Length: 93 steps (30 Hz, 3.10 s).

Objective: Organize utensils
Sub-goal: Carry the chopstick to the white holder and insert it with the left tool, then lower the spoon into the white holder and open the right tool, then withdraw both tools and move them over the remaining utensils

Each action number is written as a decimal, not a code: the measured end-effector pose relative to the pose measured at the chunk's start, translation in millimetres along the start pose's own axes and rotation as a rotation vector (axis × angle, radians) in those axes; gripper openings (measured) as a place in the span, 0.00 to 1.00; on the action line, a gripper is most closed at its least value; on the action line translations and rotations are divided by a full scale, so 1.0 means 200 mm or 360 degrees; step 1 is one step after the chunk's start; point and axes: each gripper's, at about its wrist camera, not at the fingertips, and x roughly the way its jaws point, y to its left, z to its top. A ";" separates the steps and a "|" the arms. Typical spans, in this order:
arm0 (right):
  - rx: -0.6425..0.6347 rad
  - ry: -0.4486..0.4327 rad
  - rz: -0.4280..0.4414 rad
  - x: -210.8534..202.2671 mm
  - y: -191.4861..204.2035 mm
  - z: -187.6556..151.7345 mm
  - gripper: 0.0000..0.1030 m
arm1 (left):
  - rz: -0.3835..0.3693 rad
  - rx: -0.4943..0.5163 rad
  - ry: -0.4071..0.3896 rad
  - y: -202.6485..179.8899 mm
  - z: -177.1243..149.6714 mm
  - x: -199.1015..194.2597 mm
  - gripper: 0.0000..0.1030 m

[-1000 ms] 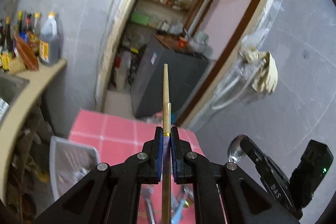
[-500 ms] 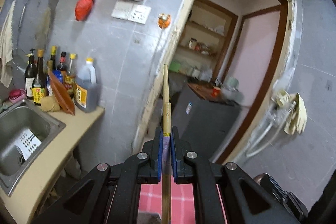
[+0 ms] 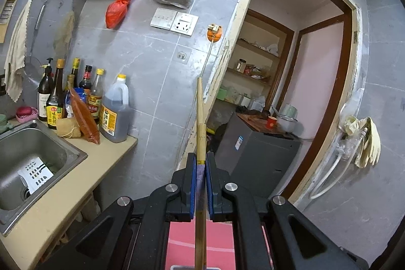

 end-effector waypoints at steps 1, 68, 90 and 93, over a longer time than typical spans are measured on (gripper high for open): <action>-0.0007 0.0012 0.0008 0.01 0.01 -0.01 0.02 | -0.0008 -0.0009 0.0002 0.00 0.00 0.00 0.07; 0.0131 0.0286 0.0149 -0.07 -0.03 -0.23 0.23 | -0.0156 0.0147 0.0393 0.08 -0.33 -0.22 0.14; 0.0349 0.0044 -0.0247 -0.63 -0.35 -0.08 0.89 | -0.0141 0.0239 0.0138 -0.17 -0.33 -0.62 0.98; 0.0355 0.0028 -0.0283 -0.70 -0.38 -0.07 0.94 | -0.0144 0.0259 0.0131 -0.22 -0.34 -0.65 1.00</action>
